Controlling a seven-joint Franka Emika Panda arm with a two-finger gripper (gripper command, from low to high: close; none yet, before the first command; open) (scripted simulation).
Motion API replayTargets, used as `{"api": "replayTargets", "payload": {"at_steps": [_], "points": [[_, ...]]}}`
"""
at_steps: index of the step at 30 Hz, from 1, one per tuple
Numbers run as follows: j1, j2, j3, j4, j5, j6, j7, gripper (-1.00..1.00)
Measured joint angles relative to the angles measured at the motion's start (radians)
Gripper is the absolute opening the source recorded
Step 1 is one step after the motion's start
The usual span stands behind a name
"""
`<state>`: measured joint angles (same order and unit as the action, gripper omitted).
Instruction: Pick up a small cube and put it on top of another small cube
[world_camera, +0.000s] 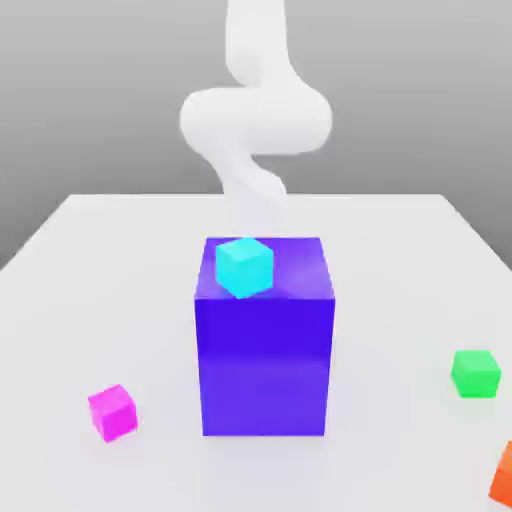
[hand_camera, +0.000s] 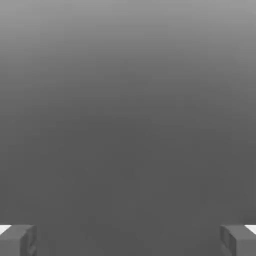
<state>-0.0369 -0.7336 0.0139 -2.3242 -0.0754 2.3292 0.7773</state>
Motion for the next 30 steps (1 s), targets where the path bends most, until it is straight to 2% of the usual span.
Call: {"api": "replayTargets", "payload": {"at_steps": [9, 17, 24, 30], "points": [[-0.119, 0.251, -0.007, -0.084, -0.238, 0.092, -0.109, 0.0], [-0.183, 0.466, -0.086, -0.158, -0.356, 0.178, -0.269, 0.0], [-0.222, 0.636, -0.169, -0.231, -0.342, 0.282, -0.492, 0.0], [-0.277, 0.762, -0.193, -0.303, -0.197, 0.391, -0.778, 0.0]]}}
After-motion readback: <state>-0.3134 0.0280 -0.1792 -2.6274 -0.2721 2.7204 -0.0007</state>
